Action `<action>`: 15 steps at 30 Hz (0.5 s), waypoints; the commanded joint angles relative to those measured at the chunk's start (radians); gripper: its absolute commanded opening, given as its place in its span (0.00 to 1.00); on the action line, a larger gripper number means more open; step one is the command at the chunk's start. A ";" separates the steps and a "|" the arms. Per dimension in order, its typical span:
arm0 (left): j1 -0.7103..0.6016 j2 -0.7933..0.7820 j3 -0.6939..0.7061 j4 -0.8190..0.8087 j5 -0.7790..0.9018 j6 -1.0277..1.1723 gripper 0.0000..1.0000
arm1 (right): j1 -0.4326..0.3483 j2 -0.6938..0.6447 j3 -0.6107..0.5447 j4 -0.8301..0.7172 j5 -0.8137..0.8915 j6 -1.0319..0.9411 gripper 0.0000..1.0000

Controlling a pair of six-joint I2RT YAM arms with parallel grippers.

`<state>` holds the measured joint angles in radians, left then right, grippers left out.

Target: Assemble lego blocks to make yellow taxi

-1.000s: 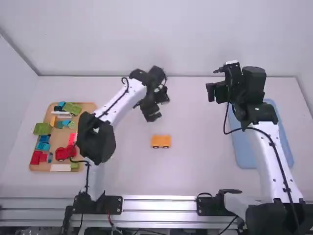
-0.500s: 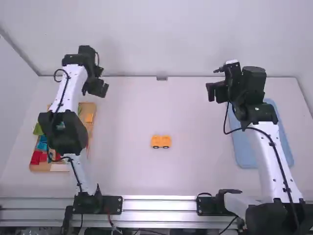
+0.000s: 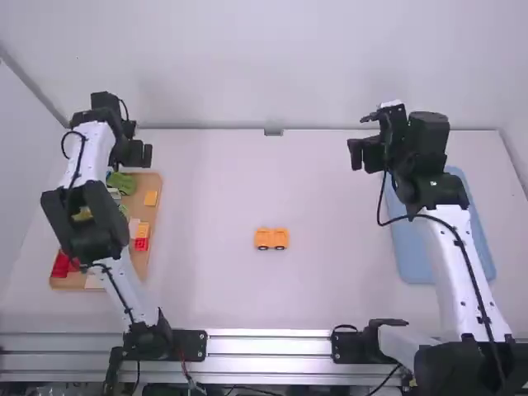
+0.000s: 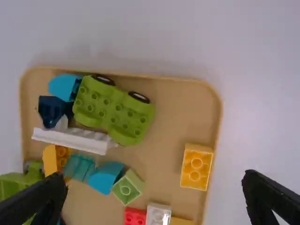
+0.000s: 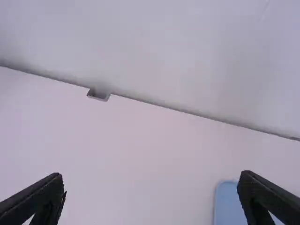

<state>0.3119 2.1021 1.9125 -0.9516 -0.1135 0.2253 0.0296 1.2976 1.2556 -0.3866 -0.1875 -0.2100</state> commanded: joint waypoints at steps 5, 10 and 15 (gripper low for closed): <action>-0.011 0.116 -0.008 -0.006 0.020 0.072 0.99 | 0.004 0.004 0.039 0.051 -0.113 0.004 0.98; -0.013 0.127 -0.010 -0.086 0.036 0.216 0.99 | 0.005 0.004 0.039 0.066 -0.111 0.004 0.98; -0.012 0.127 -0.009 -0.175 0.035 0.405 0.99 | 0.004 0.004 0.039 0.066 -0.111 0.003 0.98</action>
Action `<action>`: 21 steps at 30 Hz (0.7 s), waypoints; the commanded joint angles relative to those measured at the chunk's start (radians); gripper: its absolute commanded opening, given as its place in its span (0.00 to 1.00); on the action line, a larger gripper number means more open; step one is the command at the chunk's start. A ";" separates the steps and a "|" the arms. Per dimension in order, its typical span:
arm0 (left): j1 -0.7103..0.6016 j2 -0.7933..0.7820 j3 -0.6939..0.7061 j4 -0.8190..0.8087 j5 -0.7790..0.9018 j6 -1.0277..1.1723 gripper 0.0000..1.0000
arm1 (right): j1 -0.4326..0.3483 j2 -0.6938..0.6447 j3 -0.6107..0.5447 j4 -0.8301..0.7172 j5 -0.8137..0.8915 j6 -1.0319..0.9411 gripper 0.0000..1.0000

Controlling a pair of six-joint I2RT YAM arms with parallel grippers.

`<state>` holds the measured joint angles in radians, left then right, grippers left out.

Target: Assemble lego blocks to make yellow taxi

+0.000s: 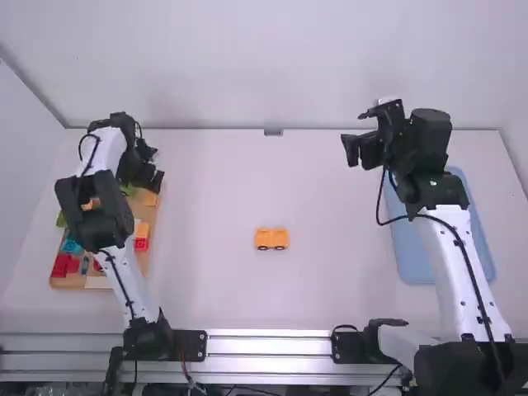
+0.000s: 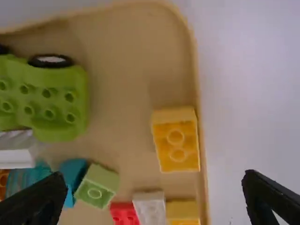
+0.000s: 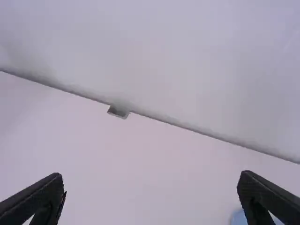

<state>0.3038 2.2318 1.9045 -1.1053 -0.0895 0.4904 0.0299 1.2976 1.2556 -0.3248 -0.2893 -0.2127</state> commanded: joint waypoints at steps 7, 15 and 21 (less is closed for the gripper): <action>0.004 -0.003 -0.005 -0.070 0.020 0.144 0.99 | 0.003 0.004 0.039 0.003 -0.009 0.006 0.98; 0.004 -0.003 -0.011 -0.082 0.005 -0.290 0.99 | 0.003 0.004 0.039 0.010 -0.010 0.006 0.98; 0.003 -0.003 -0.026 -0.118 -0.108 -0.440 0.99 | 0.005 0.004 0.039 0.011 -0.009 0.006 0.98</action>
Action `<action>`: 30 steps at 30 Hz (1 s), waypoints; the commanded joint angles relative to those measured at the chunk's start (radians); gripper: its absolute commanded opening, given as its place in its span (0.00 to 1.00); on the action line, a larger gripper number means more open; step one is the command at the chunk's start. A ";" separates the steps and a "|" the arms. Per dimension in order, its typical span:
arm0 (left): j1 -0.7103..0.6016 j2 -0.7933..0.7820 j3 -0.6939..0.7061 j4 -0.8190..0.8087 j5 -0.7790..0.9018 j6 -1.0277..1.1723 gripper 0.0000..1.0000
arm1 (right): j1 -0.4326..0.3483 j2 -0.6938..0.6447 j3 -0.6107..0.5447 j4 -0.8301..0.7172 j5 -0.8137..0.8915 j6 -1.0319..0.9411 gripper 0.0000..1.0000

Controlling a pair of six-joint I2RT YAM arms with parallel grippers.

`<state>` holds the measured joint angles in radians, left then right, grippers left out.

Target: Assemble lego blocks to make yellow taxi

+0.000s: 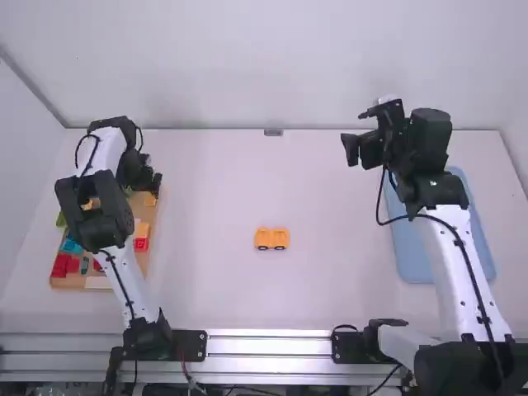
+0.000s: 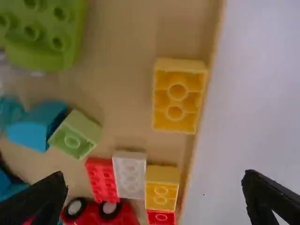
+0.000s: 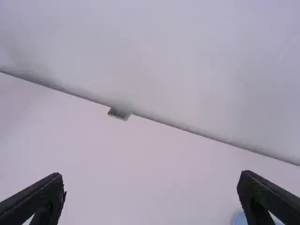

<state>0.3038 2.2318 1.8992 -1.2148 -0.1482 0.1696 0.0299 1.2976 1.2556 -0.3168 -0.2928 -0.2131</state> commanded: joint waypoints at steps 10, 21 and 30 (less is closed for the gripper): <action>0.004 -0.003 -0.140 0.229 -0.018 -0.069 0.99 | 0.005 0.004 0.039 0.003 -0.006 0.008 0.98; 0.021 -0.003 -0.159 0.271 0.146 0.107 0.63 | 0.004 0.004 0.039 0.003 -0.006 0.086 0.98; 0.057 -0.003 -0.163 0.275 0.186 0.109 0.54 | 0.004 0.004 0.039 -0.001 -0.006 0.086 0.98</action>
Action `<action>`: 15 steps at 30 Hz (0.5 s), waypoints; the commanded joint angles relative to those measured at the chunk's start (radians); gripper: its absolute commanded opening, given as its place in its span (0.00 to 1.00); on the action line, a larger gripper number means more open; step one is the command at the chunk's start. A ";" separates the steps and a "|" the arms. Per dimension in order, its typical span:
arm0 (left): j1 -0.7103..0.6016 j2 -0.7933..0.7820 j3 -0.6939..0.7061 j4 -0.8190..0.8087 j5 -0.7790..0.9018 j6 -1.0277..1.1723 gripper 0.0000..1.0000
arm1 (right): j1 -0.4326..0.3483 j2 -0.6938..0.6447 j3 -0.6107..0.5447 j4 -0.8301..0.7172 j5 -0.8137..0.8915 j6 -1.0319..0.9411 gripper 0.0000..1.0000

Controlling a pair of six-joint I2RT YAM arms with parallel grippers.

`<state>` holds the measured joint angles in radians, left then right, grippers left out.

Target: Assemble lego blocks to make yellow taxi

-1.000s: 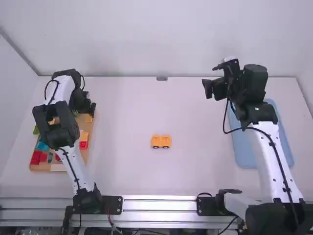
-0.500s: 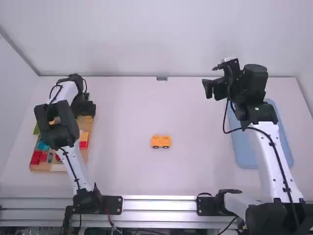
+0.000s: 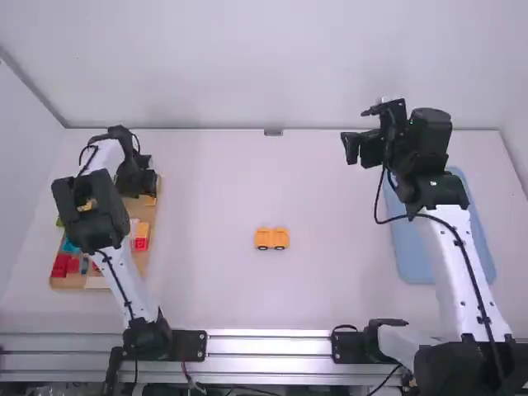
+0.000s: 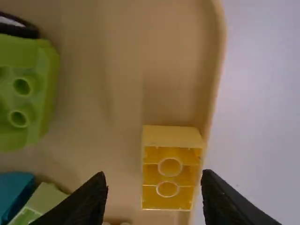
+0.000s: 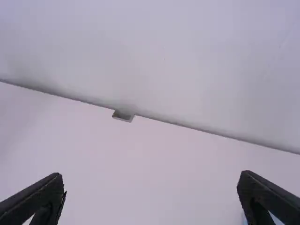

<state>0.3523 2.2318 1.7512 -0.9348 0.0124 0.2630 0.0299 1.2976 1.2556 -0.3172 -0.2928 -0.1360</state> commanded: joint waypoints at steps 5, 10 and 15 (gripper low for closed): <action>0.006 -0.003 -0.060 0.050 0.025 0.019 0.55 | 0.004 0.004 0.039 -0.001 -0.006 0.009 0.98; 0.006 -0.003 -0.086 0.072 0.033 0.019 0.54 | 0.004 0.004 0.039 0.000 -0.007 0.009 0.98; 0.002 -0.003 -0.077 0.074 0.021 0.018 0.55 | 0.004 0.004 0.039 0.000 -0.007 0.009 0.98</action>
<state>0.3618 2.2318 1.6764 -0.8509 0.0227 0.2710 0.0299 1.2976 1.2556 -0.3172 -0.2928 -0.1314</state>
